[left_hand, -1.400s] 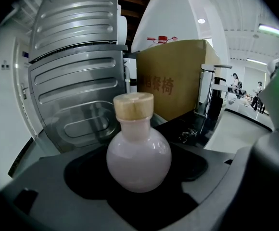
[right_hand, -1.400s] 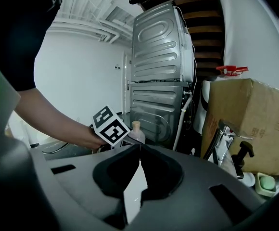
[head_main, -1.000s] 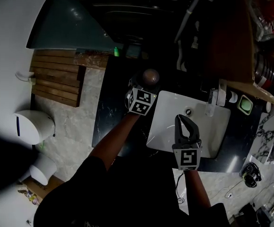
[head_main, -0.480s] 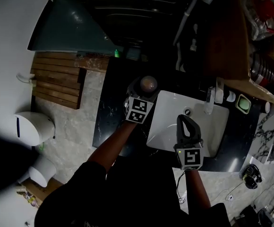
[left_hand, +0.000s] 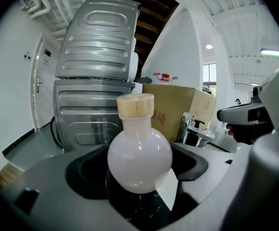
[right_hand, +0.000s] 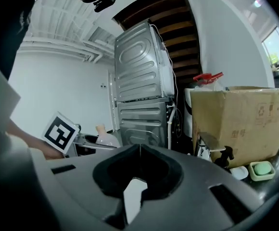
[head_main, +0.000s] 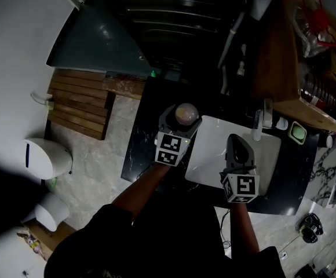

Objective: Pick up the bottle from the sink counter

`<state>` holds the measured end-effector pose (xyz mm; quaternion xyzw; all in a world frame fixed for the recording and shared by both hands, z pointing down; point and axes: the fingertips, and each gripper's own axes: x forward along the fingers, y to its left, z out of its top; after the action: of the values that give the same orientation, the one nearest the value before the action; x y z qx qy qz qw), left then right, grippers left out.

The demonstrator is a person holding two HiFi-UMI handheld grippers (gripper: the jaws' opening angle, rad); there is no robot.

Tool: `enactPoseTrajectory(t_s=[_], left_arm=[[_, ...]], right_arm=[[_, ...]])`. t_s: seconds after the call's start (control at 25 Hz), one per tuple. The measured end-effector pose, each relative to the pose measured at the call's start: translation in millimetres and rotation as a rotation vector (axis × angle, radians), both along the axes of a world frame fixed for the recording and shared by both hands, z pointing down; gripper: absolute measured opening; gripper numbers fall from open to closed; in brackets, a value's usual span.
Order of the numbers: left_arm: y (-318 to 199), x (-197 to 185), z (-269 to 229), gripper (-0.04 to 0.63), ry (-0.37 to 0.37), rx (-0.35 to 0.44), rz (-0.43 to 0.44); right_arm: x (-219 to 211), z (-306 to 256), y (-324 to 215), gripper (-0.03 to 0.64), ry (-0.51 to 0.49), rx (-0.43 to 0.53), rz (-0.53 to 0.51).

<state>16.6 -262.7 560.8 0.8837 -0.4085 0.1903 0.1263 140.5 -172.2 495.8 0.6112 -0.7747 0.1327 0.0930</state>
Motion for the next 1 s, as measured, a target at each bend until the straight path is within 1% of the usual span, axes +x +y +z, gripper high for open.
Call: enactPoseTrajectory(t_s=[0.16, 0.32, 0.52, 0.72, 1.0], left_arm=[[19, -4, -27, 0.379, 0.01, 0.018, -0.001], [39, -7, -46, 0.379, 0.043, 0.023, -0.007], [61, -10, -67, 0.379, 0.037, 0.064, -0.013], [83, -12, -84, 0.379, 0.027, 0.091, -0.026], [102, -19, -99, 0.379, 0.026, 0.126, -0.045]], right_arm=[[1, -11, 4, 0.039, -0.001, 0.018, 0.002], [1, -22, 9, 0.039, -0.002, 0.035, 0.004], [0, -30, 22, 0.038, 0.03, 0.03, -0.005], [2, -44, 36, 0.038, 0.025, 0.062, -0.006], [14, -50, 52, 0.038, 0.036, 0.067, 0.016]])
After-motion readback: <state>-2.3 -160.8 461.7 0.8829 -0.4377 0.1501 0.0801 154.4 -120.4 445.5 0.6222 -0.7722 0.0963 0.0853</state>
